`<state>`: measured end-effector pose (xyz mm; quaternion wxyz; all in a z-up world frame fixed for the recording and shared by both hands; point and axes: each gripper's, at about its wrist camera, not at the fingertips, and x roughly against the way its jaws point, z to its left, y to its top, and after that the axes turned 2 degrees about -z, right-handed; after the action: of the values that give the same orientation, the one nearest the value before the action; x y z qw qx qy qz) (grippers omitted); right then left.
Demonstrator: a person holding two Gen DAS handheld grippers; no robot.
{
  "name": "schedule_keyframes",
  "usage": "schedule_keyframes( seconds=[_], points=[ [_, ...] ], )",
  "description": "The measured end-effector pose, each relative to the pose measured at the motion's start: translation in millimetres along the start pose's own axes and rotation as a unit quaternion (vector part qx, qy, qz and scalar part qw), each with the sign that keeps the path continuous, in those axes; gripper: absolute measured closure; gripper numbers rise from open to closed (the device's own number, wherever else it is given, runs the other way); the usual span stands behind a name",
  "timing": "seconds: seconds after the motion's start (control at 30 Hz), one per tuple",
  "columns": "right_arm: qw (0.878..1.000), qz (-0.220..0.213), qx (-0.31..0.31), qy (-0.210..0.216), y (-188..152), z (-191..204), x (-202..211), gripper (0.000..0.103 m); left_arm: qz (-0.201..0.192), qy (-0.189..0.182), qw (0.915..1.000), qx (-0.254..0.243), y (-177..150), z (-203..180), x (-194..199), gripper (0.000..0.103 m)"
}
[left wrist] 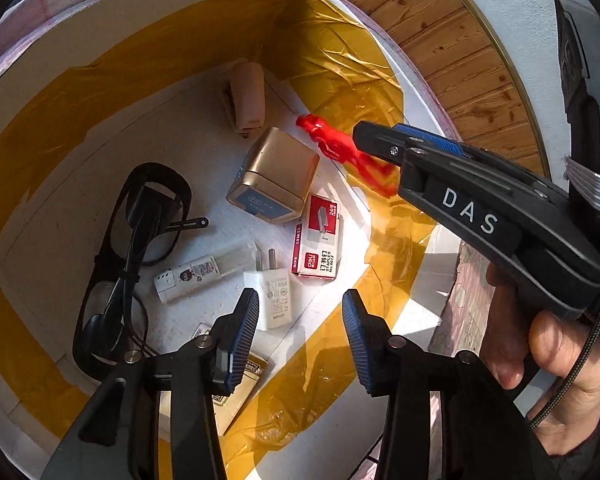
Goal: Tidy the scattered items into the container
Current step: 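Lower and open the left tool releasing the charger while the right tool releases the red figure, then withdraw both tools from the box toward the marker and tape roll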
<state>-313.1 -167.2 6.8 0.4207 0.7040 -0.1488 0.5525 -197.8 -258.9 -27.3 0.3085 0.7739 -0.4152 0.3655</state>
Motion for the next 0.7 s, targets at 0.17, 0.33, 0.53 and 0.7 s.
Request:
schedule_keyframes(
  seconds=[0.17, 0.33, 0.53, 0.7],
  points=[
    [0.997, -0.034, -0.063, 0.019, -13, -12, 32, 0.07, -0.04, 0.009, 0.9988, -0.029, -5, 6, 32, 0.058],
    [0.99, -0.067, -0.111, 0.046, -29, -13, 64, 0.07, -0.075, 0.021, 0.9935, -0.082, -17, -2, 57, 0.058],
    [0.986, -0.096, -0.119, 0.07, -52, 8, 97, 0.07, -0.136, 0.062, 0.9765, -0.155, -34, -20, 89, 0.058],
    [0.983, -0.115, -0.121, 0.082, -73, 26, 117, 0.07, -0.153, 0.071, 0.9688, -0.182, -46, -28, 108, 0.058]
  ],
)
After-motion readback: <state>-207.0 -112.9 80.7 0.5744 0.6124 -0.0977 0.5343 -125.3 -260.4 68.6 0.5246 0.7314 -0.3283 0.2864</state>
